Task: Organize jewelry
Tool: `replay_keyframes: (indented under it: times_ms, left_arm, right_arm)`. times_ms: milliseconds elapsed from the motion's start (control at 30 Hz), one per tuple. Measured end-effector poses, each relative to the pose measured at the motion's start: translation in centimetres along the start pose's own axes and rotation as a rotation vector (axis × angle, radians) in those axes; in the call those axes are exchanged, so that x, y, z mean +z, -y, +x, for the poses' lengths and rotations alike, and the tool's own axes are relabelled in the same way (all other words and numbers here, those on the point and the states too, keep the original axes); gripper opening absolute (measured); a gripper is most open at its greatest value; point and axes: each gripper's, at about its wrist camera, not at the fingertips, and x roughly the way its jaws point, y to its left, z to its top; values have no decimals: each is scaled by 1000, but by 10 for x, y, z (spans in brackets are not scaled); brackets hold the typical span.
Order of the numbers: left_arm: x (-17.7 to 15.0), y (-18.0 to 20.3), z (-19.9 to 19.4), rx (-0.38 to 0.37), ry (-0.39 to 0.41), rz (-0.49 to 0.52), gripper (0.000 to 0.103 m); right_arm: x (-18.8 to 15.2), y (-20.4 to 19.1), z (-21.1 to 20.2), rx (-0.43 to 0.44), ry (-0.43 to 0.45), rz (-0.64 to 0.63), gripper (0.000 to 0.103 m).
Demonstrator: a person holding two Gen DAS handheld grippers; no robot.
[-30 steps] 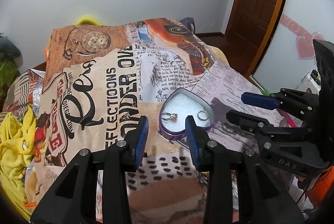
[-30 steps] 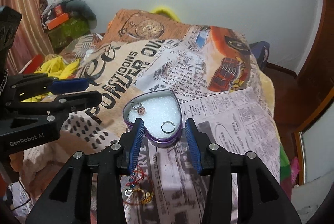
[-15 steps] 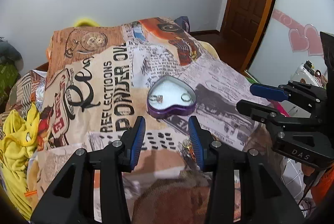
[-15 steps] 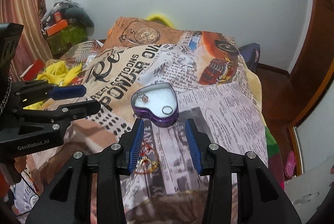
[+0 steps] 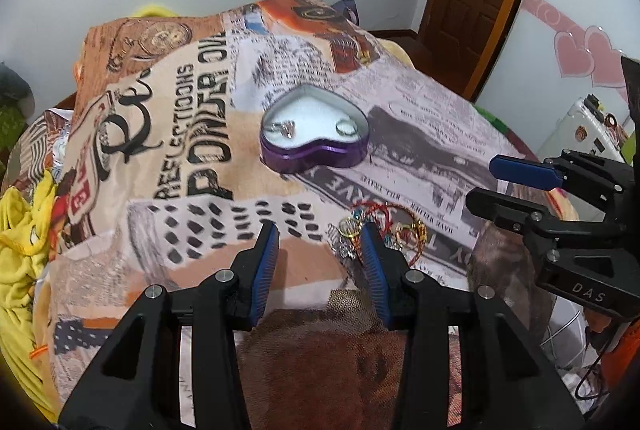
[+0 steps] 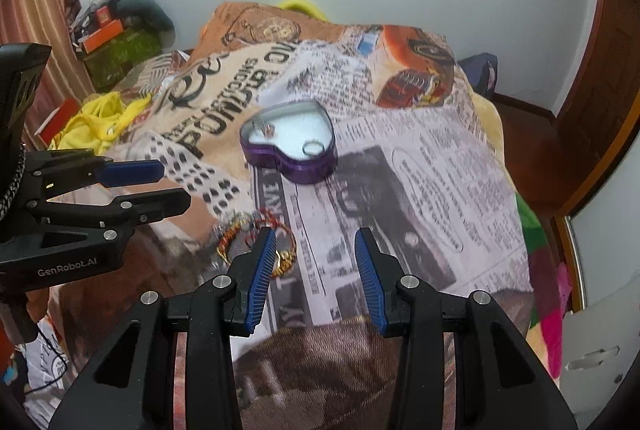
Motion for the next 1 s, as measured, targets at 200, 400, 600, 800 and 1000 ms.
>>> replay_keyframes:
  times_ms: [200,400,600,800,1000]
  left_arm:
    - [-11,7,20,-18,-44,35,25]
    - [-13,13,31,-22,-42,80,20]
    - [-11,13,42,-33,-54,80,20]
    - [-11,9,46,-55,-53,55,8]
    - [-12,1,38,-67,-33,9,8]
  right_arm:
    - [-10,2,6,0,-26,-9,37]
    - [-15,5,11,26,-41,7,37]
    - [-14,8,12,46,-39,24,37]
    - [-14,7,15,72,-46,30,37]
    - [-12,-6,18,95,-40,2,37]
